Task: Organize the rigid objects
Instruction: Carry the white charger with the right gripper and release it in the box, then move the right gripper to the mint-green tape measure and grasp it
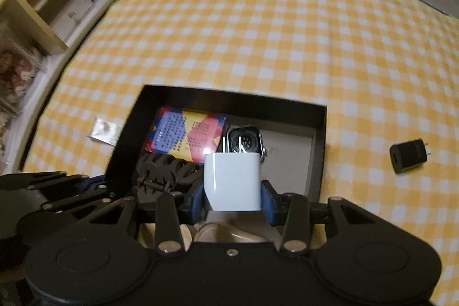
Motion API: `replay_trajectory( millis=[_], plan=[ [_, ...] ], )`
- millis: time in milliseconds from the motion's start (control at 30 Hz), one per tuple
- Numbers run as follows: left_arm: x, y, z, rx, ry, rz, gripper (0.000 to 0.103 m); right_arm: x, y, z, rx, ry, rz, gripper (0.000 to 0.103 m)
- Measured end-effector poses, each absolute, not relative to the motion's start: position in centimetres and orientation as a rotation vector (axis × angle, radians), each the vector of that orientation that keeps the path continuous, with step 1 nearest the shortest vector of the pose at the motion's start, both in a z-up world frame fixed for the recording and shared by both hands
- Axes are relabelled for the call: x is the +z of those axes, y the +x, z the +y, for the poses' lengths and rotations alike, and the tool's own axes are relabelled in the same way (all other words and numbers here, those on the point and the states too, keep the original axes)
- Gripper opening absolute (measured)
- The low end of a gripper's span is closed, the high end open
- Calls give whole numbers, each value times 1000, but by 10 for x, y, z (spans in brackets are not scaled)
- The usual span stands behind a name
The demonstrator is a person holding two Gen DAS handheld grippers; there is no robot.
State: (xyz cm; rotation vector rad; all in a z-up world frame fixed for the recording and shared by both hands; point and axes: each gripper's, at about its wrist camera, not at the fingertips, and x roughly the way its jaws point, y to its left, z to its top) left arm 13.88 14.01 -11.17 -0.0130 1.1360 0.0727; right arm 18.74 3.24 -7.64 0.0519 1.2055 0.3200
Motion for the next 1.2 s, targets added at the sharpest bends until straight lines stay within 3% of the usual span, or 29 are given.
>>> replay_trajectory(
  millis=[300,400,767,967,1200],
  plan=[
    [-115,138,142,68,-22,1136,5,-101,194,44,274,26,1274,44],
    [-116,137,142,67,-20,1137,5,-100,195,46,285,30,1268,54],
    [-118,138,140,66,-22,1138,5,-84,187,43,324,2,1223,55],
    [-119,138,140,66,-24,1142,6,-50,168,23,363,-22,1115,62],
    [-119,137,141,65,-27,1144,6,-23,150,-12,361,-20,1016,78]
  ],
)
